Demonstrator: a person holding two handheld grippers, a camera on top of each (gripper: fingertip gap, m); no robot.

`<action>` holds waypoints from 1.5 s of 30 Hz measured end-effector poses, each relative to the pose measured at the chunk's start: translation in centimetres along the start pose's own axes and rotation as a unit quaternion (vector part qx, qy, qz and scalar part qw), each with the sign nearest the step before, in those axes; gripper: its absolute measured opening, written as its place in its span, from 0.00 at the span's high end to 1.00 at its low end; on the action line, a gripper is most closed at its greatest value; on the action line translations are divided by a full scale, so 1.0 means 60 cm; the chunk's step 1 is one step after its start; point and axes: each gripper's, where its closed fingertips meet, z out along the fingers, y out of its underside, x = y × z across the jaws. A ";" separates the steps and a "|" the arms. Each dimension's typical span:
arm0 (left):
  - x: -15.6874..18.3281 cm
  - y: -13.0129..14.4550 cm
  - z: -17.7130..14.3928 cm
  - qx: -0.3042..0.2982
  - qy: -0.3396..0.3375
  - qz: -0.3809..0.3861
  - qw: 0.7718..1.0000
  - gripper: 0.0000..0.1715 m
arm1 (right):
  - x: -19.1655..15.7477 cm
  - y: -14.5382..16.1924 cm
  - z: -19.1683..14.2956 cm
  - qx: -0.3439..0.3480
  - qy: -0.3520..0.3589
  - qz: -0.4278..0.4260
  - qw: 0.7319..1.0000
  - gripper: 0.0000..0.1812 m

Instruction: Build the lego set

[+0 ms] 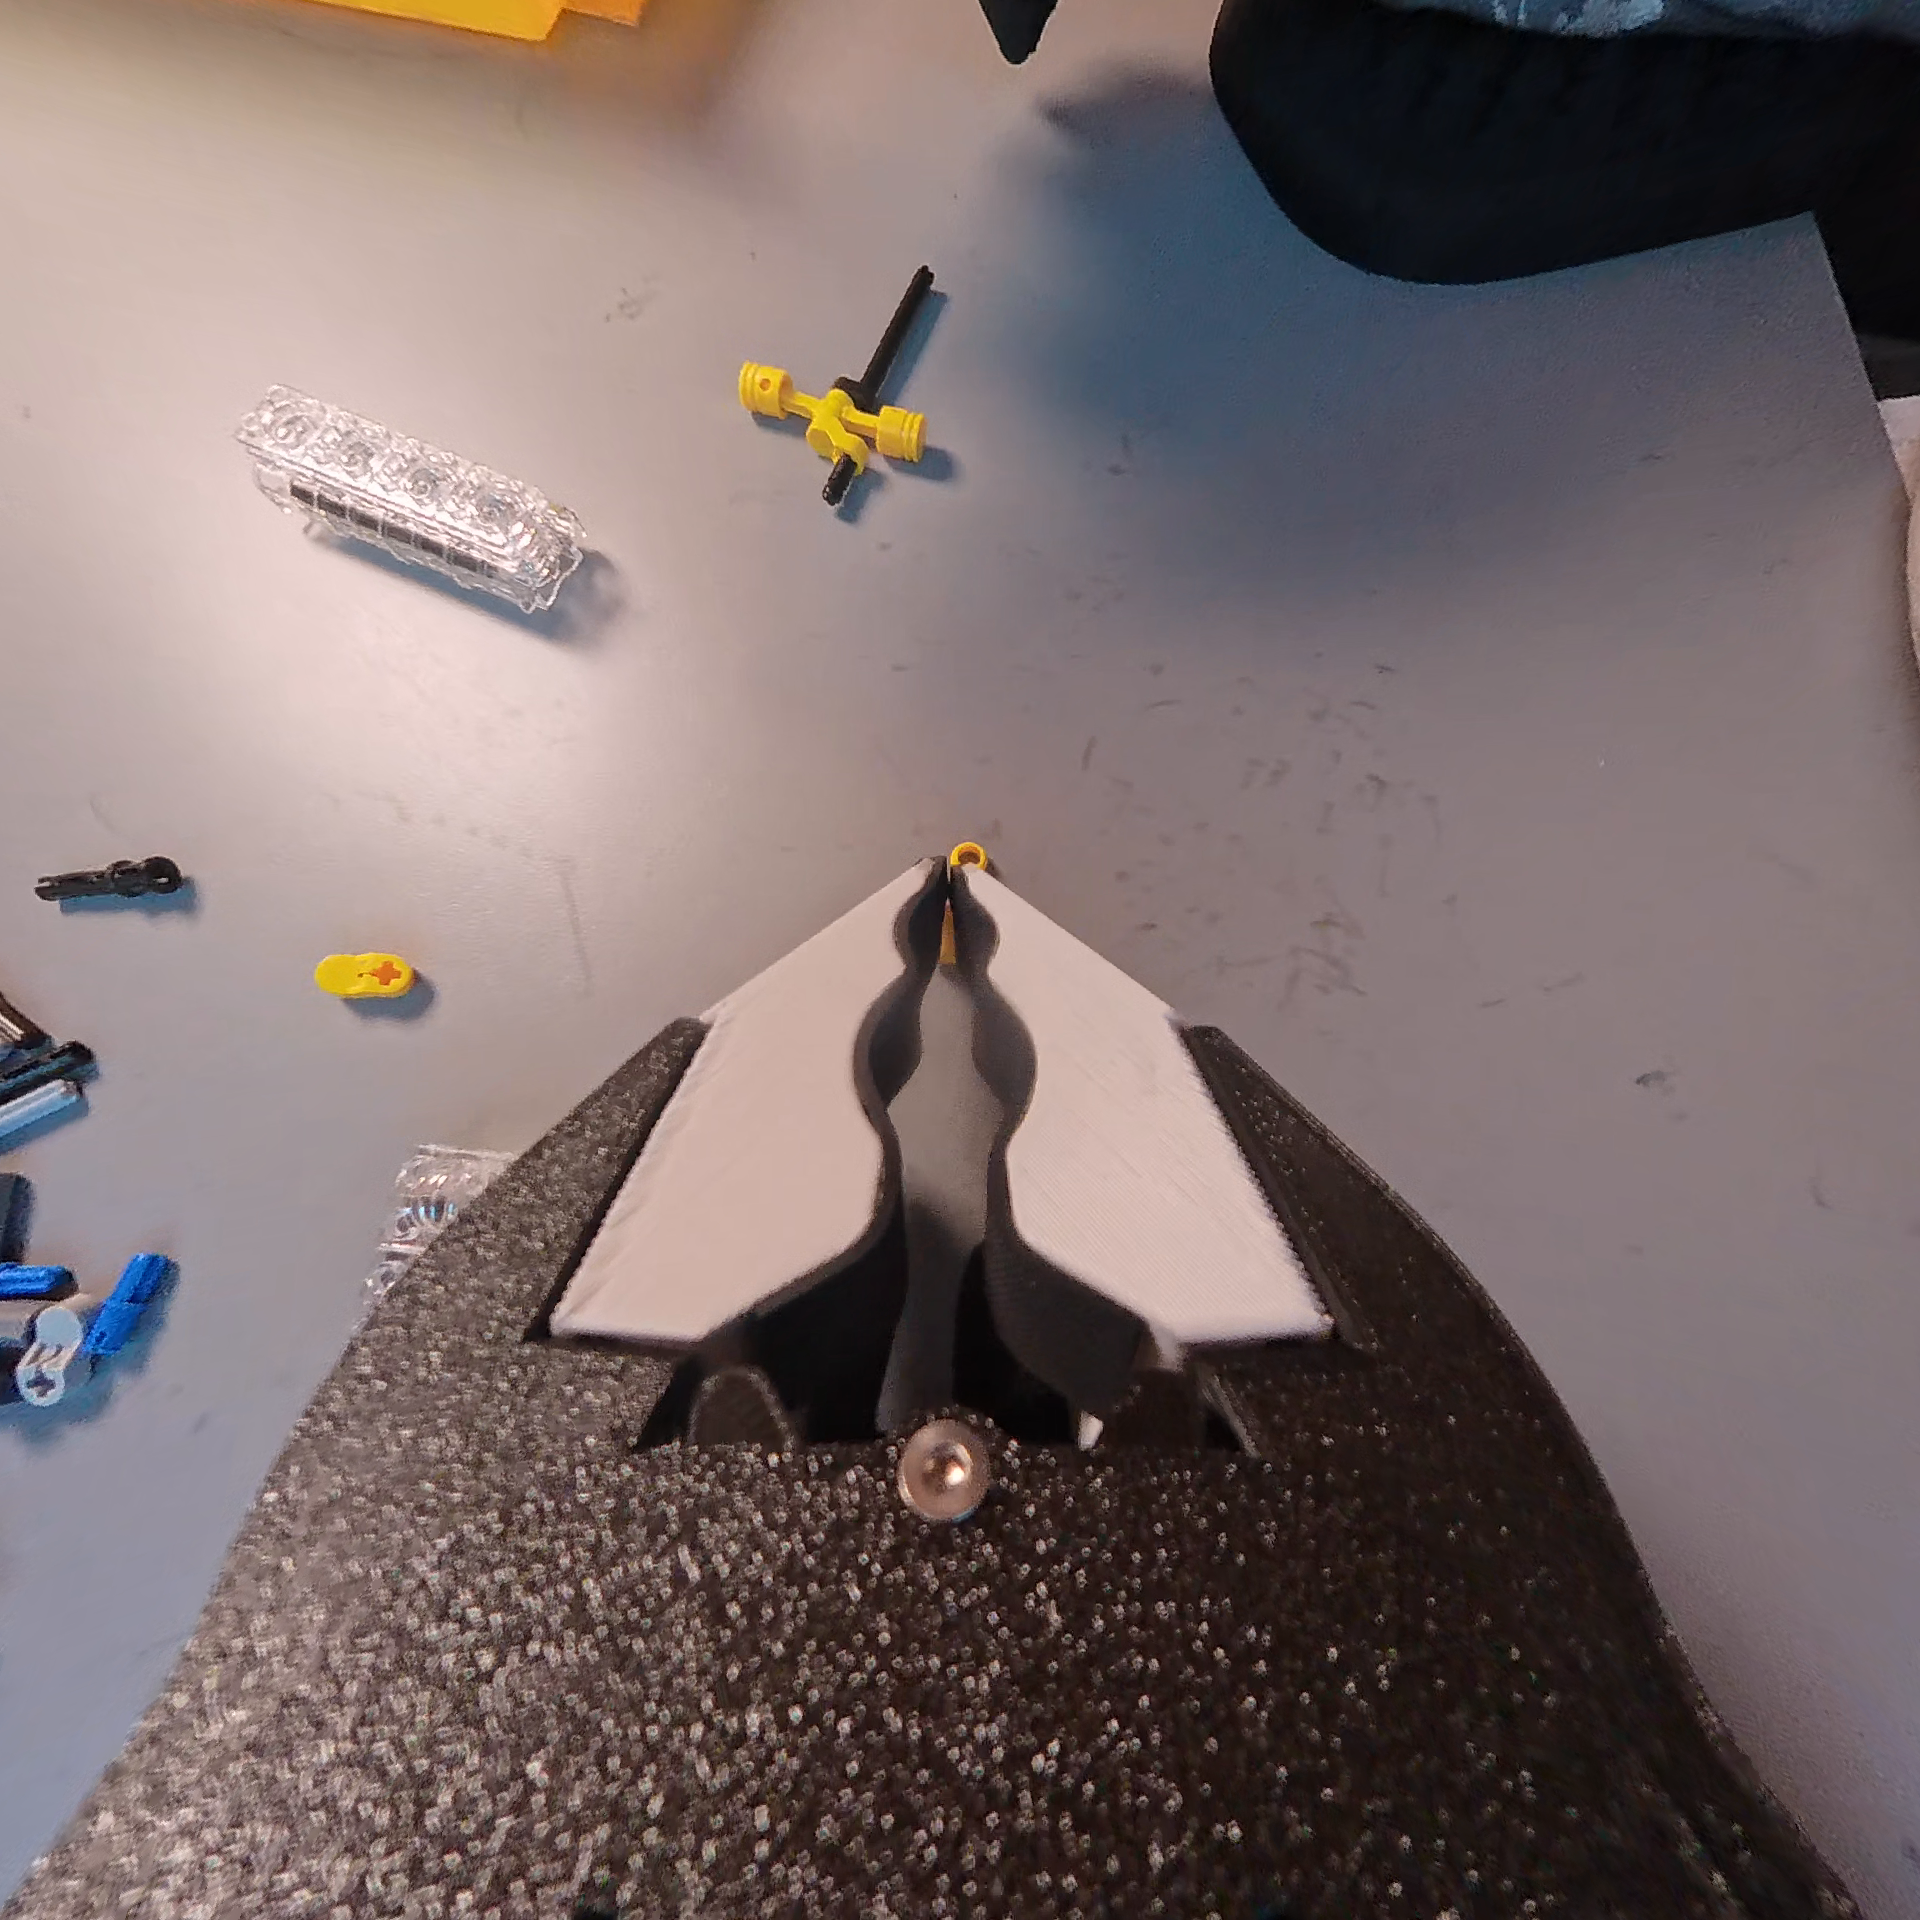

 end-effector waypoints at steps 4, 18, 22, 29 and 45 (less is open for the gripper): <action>-0.006 -0.003 -0.004 -0.013 -0.011 -0.008 1.000 0.98 | -0.002 0.001 0.001 -0.002 -0.001 -0.002 1.000 0.98; 0.010 0.013 0.010 -0.384 0.013 0.074 0.920 0.91 | 0.015 0.006 -0.003 -0.003 0.011 0.007 1.000 0.98; 0.011 0.013 0.015 -0.444 0.030 0.098 0.890 0.92 | 0.025 0.006 -0.008 0.001 0.016 0.017 1.000 0.98; 0.009 0.017 0.009 -0.508 0.038 0.119 0.852 0.92 | 0.025 0.000 -0.011 0.005 0.014 0.014 1.000 0.98; -0.021 -0.111 0.021 -0.115 0.045 -0.015 0.992 0.96 | 0.041 -0.009 -0.024 0.020 0.028 0.023 0.999 0.98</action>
